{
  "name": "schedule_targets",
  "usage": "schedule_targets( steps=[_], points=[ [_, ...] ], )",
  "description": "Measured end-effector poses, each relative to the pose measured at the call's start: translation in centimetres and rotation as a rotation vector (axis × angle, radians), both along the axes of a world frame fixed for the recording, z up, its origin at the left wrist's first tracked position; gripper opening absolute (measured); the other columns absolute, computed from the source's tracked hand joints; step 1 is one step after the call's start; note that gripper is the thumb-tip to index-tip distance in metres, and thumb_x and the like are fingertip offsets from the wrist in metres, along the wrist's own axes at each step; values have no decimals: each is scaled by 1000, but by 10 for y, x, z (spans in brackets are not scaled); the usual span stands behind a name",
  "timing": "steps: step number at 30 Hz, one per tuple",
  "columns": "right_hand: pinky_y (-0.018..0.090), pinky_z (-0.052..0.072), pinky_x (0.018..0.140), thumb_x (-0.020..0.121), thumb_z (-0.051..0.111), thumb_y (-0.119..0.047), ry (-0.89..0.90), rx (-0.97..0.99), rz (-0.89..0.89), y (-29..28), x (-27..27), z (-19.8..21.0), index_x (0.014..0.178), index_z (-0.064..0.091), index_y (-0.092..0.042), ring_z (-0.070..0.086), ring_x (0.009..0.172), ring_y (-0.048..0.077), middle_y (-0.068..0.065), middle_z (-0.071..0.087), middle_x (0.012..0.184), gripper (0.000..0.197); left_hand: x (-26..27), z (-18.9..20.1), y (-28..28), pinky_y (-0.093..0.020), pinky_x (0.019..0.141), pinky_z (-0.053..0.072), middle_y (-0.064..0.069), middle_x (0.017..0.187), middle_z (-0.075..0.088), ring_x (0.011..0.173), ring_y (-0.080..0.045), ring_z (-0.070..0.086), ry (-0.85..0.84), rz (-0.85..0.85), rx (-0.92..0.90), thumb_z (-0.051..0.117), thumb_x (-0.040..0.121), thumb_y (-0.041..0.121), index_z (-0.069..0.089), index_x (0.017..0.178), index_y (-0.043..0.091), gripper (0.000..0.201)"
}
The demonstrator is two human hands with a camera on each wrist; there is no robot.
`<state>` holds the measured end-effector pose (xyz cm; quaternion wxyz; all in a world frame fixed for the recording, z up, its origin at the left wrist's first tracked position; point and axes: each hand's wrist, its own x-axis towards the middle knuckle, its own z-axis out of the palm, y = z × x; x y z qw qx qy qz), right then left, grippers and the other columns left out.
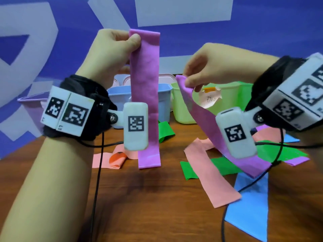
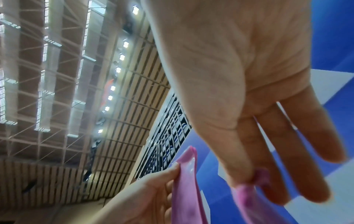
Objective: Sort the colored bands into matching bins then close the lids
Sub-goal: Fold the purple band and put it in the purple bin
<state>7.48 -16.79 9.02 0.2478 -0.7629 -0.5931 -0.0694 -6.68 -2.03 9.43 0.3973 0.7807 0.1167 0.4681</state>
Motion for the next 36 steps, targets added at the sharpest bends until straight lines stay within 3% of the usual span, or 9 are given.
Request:
schedule_targets(
  steps=[4, 8, 12, 16, 19, 21, 28, 32, 36],
  points=[
    [32, 55, 81, 91, 54, -10, 492, 134, 111, 6, 3, -9, 75, 59, -14, 70, 72, 15, -4, 65, 64, 17, 0, 1, 5, -20, 51, 50, 6, 70, 58, 57, -5, 56, -14, -2, -16, 49, 96, 18, 66, 78, 19, 25],
    [33, 54, 81, 93, 40, -2, 791, 240, 287, 1, 8, 0, 75, 47, -15, 63, 64, 11, -1, 50, 66, 24, 2, 1, 7, -18, 49, 49, 5, 70, 57, 54, -5, 55, -21, -4, -17, 49, 96, 17, 65, 77, 19, 25],
    [34, 53, 84, 92, 41, -4, 646, 294, 263, 3, 8, 17, 78, 48, -19, 58, 71, 12, -1, 51, 75, 21, 3, -1, 10, -18, 49, 48, 1, 75, 60, 57, -7, 56, -17, 13, -36, 49, 96, 18, 66, 79, 17, 24],
    [37, 53, 85, 90, 43, -3, 450, 353, 252, 10, 4, 33, 75, 49, -21, 58, 67, 6, -7, 55, 69, 24, 3, -3, 13, -18, 49, 48, -6, 83, 59, 65, -14, 55, -14, 36, -60, 49, 95, 17, 66, 84, 12, 20],
    [25, 53, 61, 90, 36, 1, 555, 392, 358, 14, 0, 39, 73, 45, -18, 54, 55, 7, -6, 49, 61, 27, 0, -2, 15, -19, 52, 50, -6, 80, 57, 68, -18, 53, -34, 39, -70, 49, 94, 17, 65, 81, 12, 21],
    [23, 50, 53, 90, 35, 1, 606, 403, 357, 20, 0, 36, 72, 44, -17, 51, 52, 9, -4, 47, 60, 27, -1, -1, 17, -19, 53, 50, -6, 80, 56, 69, -19, 52, -46, 36, -77, 49, 95, 17, 65, 79, 13, 23],
    [31, 57, 54, 92, 39, 0, 738, 465, 246, 36, 19, 3, 77, 48, -17, 54, 55, 16, 2, 48, 69, 25, 2, -2, 19, -21, 56, 51, -5, 77, 57, 66, -17, 54, -57, 65, -86, 49, 95, 16, 65, 76, 12, 25],
    [28, 53, 52, 91, 42, 1, 823, 517, 248, 34, 28, -8, 76, 52, -17, 56, 49, 14, 2, 51, 66, 25, 8, -4, 17, -20, 51, 51, -4, 74, 56, 62, -16, 54, -38, 83, -79, 50, 94, 16, 65, 76, 10, 24],
    [26, 54, 58, 90, 47, 0, 644, 443, 353, 18, 27, -4, 75, 57, -21, 53, 58, 10, -2, 53, 67, 27, 16, -10, 12, -18, 50, 49, -6, 79, 57, 63, -16, 55, 12, 70, -68, 51, 94, 16, 67, 87, 6, 20]
  ],
)
